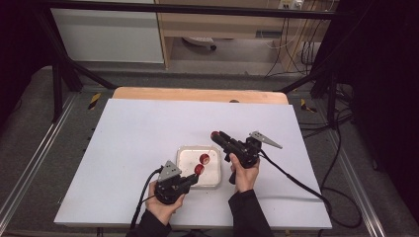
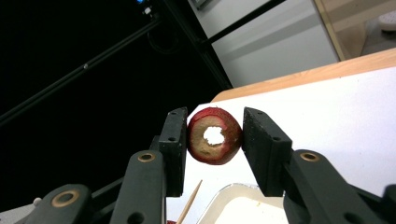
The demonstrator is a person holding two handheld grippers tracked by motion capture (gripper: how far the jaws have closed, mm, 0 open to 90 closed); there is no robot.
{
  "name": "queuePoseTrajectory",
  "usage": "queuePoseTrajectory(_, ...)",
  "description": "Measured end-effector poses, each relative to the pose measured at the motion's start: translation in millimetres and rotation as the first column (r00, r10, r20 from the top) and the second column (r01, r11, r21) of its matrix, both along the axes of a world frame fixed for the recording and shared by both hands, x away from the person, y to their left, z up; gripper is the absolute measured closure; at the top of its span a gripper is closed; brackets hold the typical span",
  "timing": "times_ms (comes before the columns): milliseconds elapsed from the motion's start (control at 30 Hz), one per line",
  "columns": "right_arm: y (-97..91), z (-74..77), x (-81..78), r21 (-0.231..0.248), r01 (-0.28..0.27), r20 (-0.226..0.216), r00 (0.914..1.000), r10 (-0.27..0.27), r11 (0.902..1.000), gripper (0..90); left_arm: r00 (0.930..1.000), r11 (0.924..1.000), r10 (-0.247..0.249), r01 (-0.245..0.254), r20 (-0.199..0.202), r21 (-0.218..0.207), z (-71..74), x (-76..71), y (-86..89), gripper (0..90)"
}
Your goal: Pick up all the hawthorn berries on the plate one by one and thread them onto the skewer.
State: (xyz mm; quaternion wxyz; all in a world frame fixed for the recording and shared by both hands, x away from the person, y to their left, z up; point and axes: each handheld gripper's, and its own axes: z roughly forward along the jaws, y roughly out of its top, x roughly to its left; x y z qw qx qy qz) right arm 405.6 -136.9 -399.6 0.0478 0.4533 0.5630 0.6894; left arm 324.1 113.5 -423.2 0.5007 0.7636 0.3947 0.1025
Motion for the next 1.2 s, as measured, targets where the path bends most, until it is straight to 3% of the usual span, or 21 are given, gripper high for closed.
queuePoseTrajectory(267,2.4,-1.0,-1.3,0.046,0.018,0.008,0.9998,-0.018,0.9988,61.7,0.9993,0.9994,0.025,-0.024,0.026,-0.023,3.3,0.8,-4.8,87.9)
queuePoseTrajectory(333,3.0,-1.5,-1.2,0.06,0.021,0.008,0.9997,-0.022,0.998,61.7,0.9991,0.9996,0.027,-0.027,0.033,-0.012,3.0,0.5,-5.9,87.9)
queuePoseTrajectory(600,3.7,-1.4,-2.0,0.092,0.014,-0.002,0.9999,-0.014,0.9957,61.7,0.999,0.9993,0.033,-0.033,0.031,-0.018,3.3,1.7,-4.2,87.9)
queuePoseTrajectory(1200,7.7,-6.6,-3.6,0.103,0.0,-0.02,0.9998,0.002,0.9947,61.8,0.9986,0.9988,0.043,-0.042,0.03,-0.026,4.7,2.6,-4.0,88.0)
